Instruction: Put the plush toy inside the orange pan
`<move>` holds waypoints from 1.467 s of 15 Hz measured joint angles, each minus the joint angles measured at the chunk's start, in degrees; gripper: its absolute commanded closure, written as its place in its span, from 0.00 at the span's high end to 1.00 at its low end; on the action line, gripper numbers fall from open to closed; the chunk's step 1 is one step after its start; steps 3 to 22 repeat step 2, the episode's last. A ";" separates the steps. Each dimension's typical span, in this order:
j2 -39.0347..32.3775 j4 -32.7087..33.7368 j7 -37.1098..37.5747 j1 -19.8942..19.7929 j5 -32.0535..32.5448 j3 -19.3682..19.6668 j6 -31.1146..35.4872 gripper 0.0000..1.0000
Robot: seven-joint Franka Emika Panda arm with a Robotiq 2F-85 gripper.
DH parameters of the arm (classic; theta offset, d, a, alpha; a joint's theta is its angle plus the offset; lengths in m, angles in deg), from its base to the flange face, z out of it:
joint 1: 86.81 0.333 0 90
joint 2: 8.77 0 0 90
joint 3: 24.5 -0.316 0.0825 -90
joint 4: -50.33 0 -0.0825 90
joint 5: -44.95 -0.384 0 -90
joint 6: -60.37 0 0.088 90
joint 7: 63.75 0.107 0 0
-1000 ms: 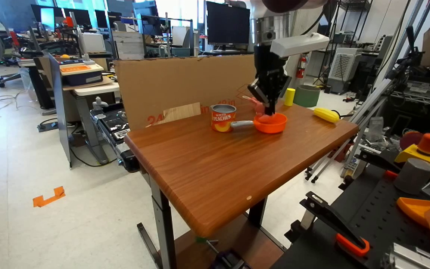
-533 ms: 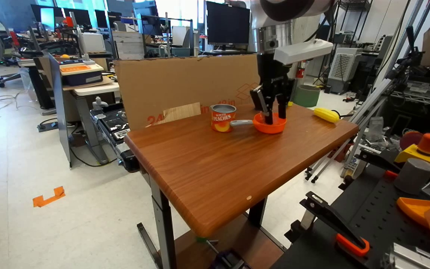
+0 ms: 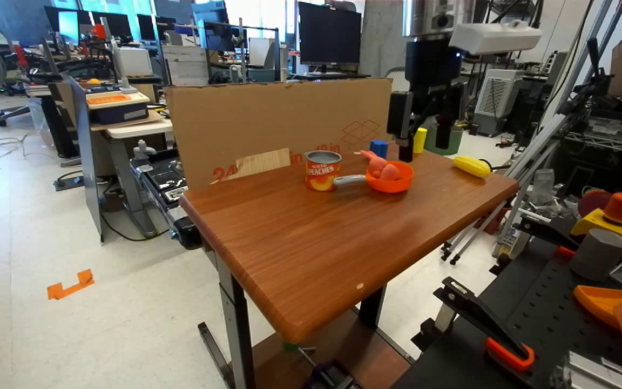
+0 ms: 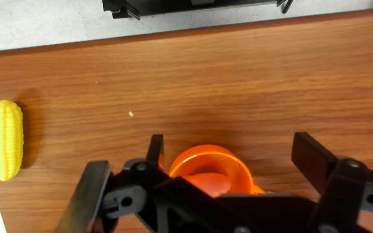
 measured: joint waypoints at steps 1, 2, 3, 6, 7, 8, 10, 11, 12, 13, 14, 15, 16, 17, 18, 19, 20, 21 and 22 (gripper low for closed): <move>2.09 -1.72 -0.39 -0.18 -0.59 -0.25 0.02 1.00; 3.47 -2.85 -0.53 -0.25 -0.75 -0.34 0.03 1.00; 3.47 -2.85 -0.53 -0.25 -0.75 -0.34 0.03 1.00; 3.47 -2.85 -0.53 -0.25 -0.75 -0.34 0.03 1.00; 3.47 -2.85 -0.53 -0.25 -0.75 -0.34 0.03 1.00; 3.47 -2.85 -0.53 -0.25 -0.75 -0.34 0.03 1.00; 3.47 -2.85 -0.53 -0.25 -0.75 -0.34 0.03 1.00; 3.47 -2.85 -0.53 -0.25 -0.75 -0.34 0.03 1.00; 3.47 -2.85 -0.53 -0.25 -0.75 -0.34 0.03 1.00; 3.47 -2.85 -0.53 -0.25 -0.75 -0.34 0.03 1.00; 3.47 -2.85 -0.53 -0.25 -0.75 -0.34 0.03 1.00; 3.47 -2.85 -0.53 -0.25 -0.75 -0.34 0.03 1.00; 3.47 -2.85 -0.53 -0.25 -0.75 -0.34 0.03 1.00; 3.47 -2.85 -0.53 -0.25 -0.75 -0.34 0.03 1.00; 3.47 -2.85 -0.53 -0.25 -0.75 -0.34 0.03 1.00; 3.47 -2.85 -0.53 -0.25 -0.75 -0.34 0.03 1.00; 3.47 -2.85 -0.53 -0.25 -0.75 -0.34 0.03 1.00; 3.47 -2.85 -0.53 -0.25 -0.75 -0.34 0.03 1.00; 3.47 -2.85 -0.53 -0.25 -0.75 -0.34 0.03 1.00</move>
